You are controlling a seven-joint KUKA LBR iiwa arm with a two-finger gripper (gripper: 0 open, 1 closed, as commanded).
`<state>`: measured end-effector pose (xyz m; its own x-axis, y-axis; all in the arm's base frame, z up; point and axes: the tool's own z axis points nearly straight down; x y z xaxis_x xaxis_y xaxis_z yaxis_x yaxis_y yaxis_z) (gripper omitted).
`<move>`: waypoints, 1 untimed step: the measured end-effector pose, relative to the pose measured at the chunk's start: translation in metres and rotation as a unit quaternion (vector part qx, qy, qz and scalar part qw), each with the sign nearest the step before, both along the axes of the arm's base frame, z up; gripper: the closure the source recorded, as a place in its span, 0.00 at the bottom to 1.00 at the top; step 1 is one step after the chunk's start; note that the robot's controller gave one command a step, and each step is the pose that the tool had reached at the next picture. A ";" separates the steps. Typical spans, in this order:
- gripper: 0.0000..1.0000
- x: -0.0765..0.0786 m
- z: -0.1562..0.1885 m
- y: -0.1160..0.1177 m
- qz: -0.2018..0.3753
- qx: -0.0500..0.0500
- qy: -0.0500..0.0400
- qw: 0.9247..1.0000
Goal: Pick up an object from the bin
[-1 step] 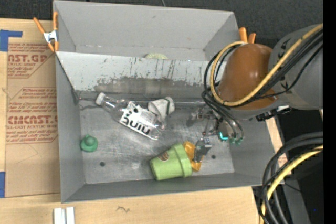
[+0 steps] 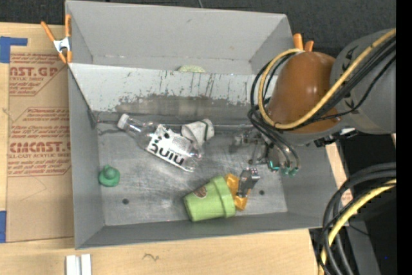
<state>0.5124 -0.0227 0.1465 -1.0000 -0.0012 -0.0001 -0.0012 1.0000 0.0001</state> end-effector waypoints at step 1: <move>0.00 0.022 -0.028 -0.005 0.070 0.000 -0.005 0.998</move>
Offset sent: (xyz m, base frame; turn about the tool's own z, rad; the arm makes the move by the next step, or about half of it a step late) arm 0.0012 0.0313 -0.0733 -0.2132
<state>0.5342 -0.0274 0.1188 -0.9900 -0.1404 -0.0102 -0.1404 0.9901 -0.0015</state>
